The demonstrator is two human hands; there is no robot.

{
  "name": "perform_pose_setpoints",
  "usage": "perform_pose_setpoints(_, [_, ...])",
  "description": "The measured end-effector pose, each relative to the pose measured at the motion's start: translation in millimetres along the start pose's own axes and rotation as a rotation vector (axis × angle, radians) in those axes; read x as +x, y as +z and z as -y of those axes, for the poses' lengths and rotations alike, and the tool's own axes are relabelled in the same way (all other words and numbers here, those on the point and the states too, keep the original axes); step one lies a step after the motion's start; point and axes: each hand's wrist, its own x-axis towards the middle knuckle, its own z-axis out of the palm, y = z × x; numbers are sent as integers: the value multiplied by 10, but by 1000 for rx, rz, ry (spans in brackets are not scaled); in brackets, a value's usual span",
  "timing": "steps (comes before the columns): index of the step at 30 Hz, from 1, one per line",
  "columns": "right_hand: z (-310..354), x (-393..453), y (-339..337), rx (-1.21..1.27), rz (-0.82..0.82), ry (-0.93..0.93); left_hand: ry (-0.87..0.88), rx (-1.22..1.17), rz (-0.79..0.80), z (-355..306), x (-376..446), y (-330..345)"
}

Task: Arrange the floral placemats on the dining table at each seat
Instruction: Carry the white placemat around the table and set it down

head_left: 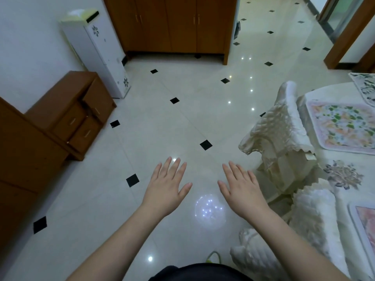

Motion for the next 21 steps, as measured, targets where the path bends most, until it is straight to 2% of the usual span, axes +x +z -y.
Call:
perform_pose_setpoints(7, [117,582,-120,0,-16,-51,14,2,-84,190,542,31])
perform_pose_setpoints(9, [188,800,-133,14,-68,-54,18,5,-110,306,730,24])
perform_pose_setpoints(14, [388,1458,-165,-49,-144,-58,43,-26,-188,722,1298,-8])
perform_pose_setpoints(21, [774,2324,-324,-97,-240,-18,79,-52,-200,1416,2045,-196])
